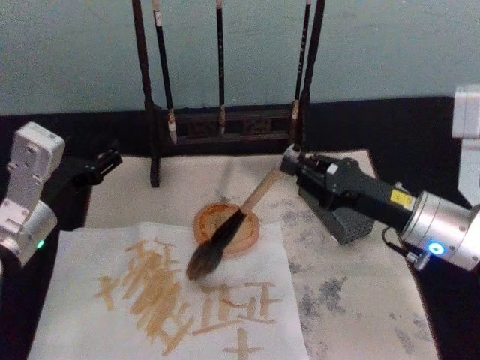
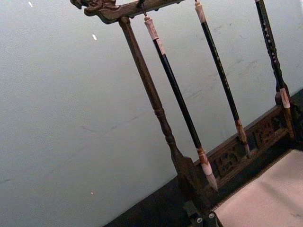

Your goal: Pick up the brush from the inkstone, write on the paper, then place the brush back to its original position.

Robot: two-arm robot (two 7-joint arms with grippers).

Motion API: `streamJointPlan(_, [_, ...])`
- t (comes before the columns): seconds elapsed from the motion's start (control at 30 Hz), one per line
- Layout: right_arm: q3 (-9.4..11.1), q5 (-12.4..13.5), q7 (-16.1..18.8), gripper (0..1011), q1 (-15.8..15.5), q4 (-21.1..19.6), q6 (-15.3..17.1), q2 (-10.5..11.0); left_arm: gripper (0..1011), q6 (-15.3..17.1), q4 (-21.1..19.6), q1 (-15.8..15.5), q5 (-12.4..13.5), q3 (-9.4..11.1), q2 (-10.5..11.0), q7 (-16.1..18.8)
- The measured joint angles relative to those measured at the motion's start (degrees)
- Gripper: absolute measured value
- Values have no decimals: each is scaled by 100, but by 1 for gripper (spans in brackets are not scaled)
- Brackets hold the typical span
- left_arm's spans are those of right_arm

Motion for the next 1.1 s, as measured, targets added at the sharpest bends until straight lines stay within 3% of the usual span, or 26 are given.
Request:
streamJointPlan(0.33, [50,555,39,170,413,461,212,-165,1002,0,0,0,0,0,0,0])
streamJointPlan(0.53, [51,729,35,170,722,865,287,-266,1002,0,0,0,0,0,0,0])
streamJointPlan(0.87, [-63,925,66,170,1438,2111,397,-561,1000,0,0,0,0,0,0,0])
streamJointPlan(1.1, [-44,1121,-186,170,1246,2171,462,-613,1002,0,0,0,0,0,0,0])
